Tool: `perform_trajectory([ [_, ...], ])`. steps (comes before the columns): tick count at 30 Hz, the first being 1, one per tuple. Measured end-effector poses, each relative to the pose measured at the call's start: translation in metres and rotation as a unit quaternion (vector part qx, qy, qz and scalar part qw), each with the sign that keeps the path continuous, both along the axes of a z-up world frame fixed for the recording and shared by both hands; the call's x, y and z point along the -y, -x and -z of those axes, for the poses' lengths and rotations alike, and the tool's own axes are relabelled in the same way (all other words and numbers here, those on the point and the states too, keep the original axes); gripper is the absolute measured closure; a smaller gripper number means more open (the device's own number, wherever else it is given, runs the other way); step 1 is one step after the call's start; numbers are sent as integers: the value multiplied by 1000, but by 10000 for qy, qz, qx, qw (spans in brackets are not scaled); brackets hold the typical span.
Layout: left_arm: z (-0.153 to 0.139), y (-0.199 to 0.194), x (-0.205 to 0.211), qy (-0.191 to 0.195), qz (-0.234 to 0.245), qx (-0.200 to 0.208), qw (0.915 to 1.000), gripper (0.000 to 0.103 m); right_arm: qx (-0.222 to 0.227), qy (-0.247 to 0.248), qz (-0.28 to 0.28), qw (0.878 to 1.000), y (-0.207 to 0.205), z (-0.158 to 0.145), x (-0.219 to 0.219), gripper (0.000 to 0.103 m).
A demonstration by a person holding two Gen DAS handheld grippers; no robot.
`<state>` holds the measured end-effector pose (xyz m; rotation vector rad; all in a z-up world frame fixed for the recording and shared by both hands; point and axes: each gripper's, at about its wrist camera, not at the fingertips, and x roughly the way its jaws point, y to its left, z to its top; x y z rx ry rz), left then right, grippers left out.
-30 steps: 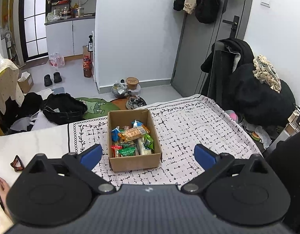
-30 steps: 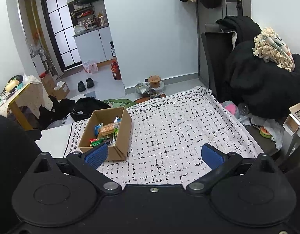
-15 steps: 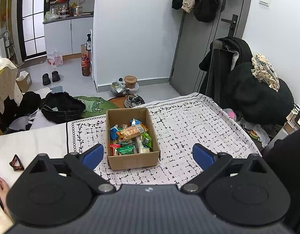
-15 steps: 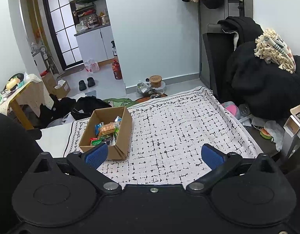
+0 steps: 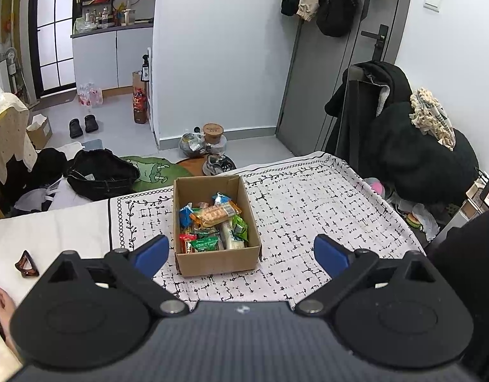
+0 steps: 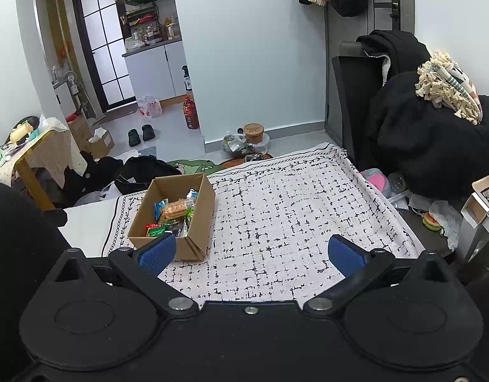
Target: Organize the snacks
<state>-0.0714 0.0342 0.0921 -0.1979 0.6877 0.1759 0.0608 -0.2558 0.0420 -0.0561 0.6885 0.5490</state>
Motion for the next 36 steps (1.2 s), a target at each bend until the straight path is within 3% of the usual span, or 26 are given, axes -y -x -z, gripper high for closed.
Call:
perform_trajectory([
  [36,-2,-3,0,-4,23,2,10000,6,-22,6,-96,10000,-2,0,-1,1],
])
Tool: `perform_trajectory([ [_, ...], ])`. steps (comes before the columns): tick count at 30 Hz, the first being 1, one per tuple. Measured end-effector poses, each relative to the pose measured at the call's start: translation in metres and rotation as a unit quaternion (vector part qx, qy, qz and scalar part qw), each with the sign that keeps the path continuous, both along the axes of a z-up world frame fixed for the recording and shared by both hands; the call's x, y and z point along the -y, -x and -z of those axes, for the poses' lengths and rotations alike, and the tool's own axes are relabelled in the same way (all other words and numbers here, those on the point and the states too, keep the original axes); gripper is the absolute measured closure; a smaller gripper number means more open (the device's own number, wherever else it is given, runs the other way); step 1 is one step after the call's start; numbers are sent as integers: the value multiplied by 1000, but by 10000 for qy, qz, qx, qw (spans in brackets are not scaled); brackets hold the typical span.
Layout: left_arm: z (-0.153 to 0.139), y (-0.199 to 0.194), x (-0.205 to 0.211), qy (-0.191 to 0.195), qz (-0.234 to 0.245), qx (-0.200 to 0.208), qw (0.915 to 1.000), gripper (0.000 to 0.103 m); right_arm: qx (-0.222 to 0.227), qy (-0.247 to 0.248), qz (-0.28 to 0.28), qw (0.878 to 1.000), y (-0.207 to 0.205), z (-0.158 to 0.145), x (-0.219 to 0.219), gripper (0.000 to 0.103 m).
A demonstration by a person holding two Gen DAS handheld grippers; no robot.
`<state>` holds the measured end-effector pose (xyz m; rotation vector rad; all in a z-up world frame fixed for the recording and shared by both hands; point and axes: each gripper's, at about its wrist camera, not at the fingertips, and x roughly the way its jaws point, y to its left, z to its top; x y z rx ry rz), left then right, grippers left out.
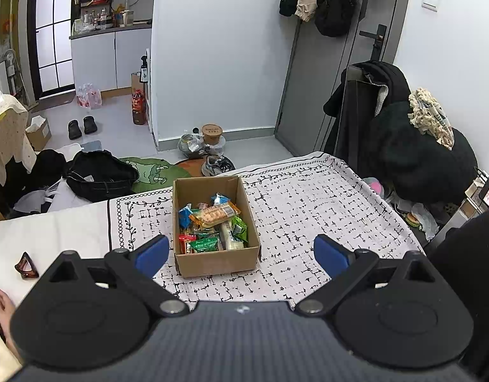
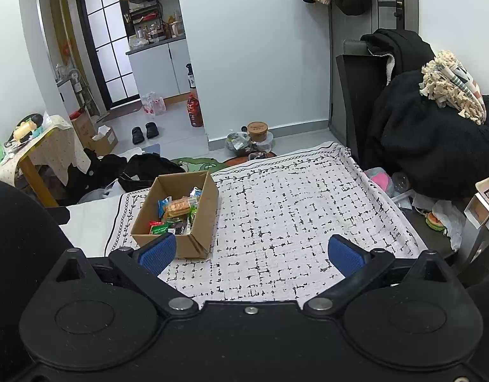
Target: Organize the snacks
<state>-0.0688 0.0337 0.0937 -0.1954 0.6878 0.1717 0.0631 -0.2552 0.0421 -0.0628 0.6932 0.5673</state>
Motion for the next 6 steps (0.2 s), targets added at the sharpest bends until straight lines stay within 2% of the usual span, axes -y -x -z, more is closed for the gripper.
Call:
perform_trajectory([
  [6,0,0,0,5,4,-7,10000,6,-11,-22,-11,10000,-1,0,-1,1],
])
